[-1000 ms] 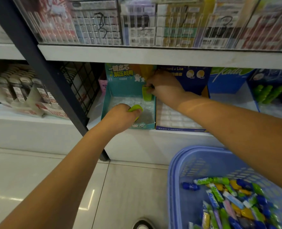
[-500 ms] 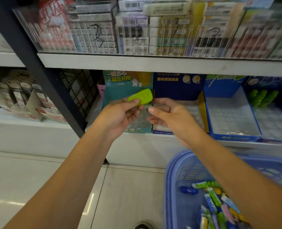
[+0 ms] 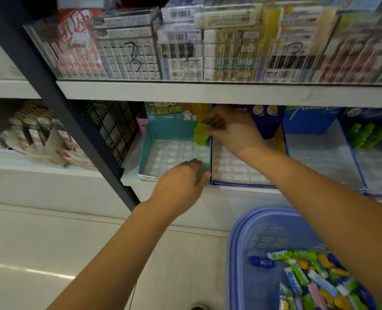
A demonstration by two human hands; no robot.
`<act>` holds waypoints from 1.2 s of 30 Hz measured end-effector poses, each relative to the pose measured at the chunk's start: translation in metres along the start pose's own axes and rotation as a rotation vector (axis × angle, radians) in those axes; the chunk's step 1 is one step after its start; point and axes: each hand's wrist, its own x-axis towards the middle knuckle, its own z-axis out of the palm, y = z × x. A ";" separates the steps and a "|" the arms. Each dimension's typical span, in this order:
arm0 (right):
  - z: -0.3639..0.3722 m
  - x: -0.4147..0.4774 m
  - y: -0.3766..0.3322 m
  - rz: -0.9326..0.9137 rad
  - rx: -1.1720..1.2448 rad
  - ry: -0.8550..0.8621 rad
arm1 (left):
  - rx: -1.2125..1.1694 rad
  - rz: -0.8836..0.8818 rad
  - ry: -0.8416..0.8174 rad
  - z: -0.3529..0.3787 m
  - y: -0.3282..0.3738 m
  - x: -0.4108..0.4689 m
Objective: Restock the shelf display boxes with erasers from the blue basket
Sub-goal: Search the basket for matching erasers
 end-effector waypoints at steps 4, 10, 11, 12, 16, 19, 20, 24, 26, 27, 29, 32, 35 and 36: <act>0.010 0.003 0.006 -0.073 -0.140 -0.117 | 0.105 0.036 -0.026 0.004 -0.006 0.003; 0.007 0.005 0.005 -0.082 -0.198 -0.159 | 0.147 0.060 -0.014 0.006 -0.007 0.002; 0.007 0.004 0.004 -0.081 -0.212 -0.158 | 0.146 0.065 -0.010 0.006 -0.007 0.002; 0.008 0.004 0.003 -0.085 -0.256 -0.156 | 0.148 0.069 -0.005 0.006 -0.008 0.002; 0.021 0.009 0.001 -0.115 -0.582 -0.180 | 0.141 0.085 0.000 0.007 -0.009 0.004; 0.027 0.010 -0.003 -0.066 -0.610 -0.189 | 0.152 0.085 -0.031 0.005 -0.008 0.004; 0.026 0.010 -0.004 -0.066 -0.619 -0.192 | 0.159 0.074 -0.050 0.003 -0.006 0.004; 0.000 -0.007 -0.016 -0.030 -0.598 -0.322 | 0.175 0.059 -0.062 -0.011 0.012 0.000; -0.026 -0.036 -0.017 -0.052 -0.494 -0.235 | 0.117 0.159 0.104 -0.014 0.033 -0.007; -0.041 -0.057 -0.013 -0.067 -0.399 -0.133 | 0.086 0.225 0.172 -0.015 0.046 -0.012; -0.071 -0.105 0.004 -0.001 -0.237 -0.029 | 0.047 0.340 0.190 -0.010 0.076 -0.020; -0.102 -0.178 0.052 0.259 -0.258 -0.264 | 0.015 0.382 0.001 0.021 0.119 -0.023; -0.103 -0.241 0.110 0.519 -0.341 -0.629 | 0.044 0.361 -0.294 0.082 0.145 -0.027; -0.100 -0.257 0.129 0.601 -0.345 -0.688 | 0.042 0.338 -0.412 0.106 0.149 -0.031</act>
